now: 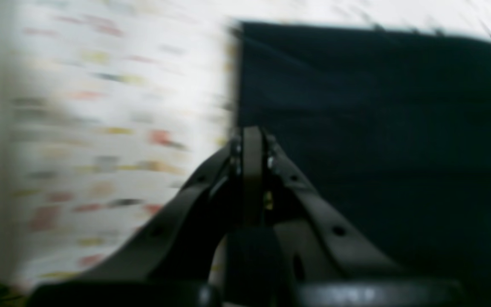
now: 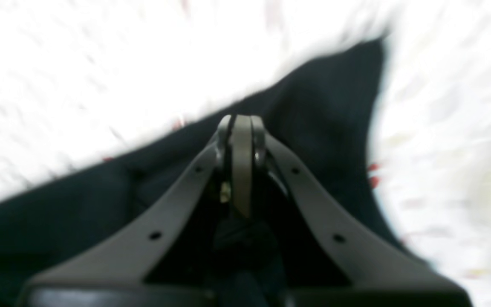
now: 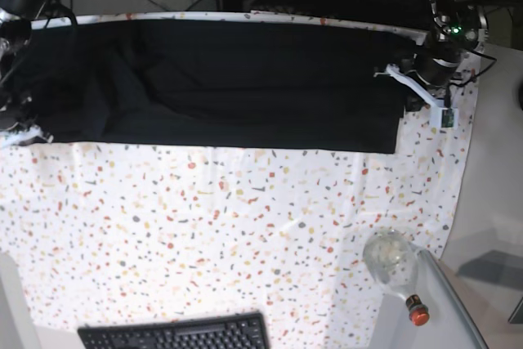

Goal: Layout the t-shirt on the table in an organized manner, then fold the t-shirt properly
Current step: 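Grasp both ends of the black strip and pull it straight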

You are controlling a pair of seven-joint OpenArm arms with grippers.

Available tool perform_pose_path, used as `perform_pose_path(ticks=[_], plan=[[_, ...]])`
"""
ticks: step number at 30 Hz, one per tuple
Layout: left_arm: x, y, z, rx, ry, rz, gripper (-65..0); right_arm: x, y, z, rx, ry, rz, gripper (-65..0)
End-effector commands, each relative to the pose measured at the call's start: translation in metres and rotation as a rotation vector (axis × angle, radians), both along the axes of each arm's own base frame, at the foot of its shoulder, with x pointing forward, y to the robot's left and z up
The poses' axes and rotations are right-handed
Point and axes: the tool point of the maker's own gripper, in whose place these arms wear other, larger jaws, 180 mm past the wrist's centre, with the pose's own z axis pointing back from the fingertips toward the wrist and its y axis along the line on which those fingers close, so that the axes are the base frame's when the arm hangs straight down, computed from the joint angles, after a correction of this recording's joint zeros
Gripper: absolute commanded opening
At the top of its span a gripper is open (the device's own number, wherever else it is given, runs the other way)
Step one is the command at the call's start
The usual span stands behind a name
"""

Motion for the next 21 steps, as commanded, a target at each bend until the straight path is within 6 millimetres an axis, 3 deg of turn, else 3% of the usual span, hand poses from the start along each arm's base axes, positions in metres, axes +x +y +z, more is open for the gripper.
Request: perform_pose_path(ticks=[1,3,6,7,12,14,16,21], plan=[[0.006,0.011,0.013,0.019,-0.044,0.016,-65.0,0.006,-0.002,0.020,-0.034,-0.064,0.012,-65.0],[0.005,0.025,0.021,-0.018,-0.080,0.075,-65.0,0.005,0.000,0.042,-0.085,-0.109,0.035,-65.0],[0.008,0.036,0.035,-0.097,-0.143,0.103,-65.0,0.002,0.002,0.057,-0.121,-0.134,0.052,-65.0],[0.009,0.037,0.036,-0.128,-0.154,0.093,-60.9,0.002,0.004,0.059,-0.121,-0.139,0.054,-65.0],[0.008,0.033,0.020,-0.280,-0.147,0.003,-9.1,-0.007,0.005,0.053,-0.120,-0.118,0.057,-65.0],[0.008,0.030,0.010,-0.309,-0.133,-0.015,0.0,-0.008,0.006,0.052,-0.117,-0.115,0.057,-65.0],[0.004,0.031,-0.006,-0.341,-0.103,-0.006,-0.2,-0.011,0.007,0.049,-0.113,-0.106,0.056,-65.0],[0.004,0.025,-0.029,-0.407,-0.068,0.010,-7.9,-0.015,0.006,0.046,-0.115,-0.096,0.056,-65.0]])
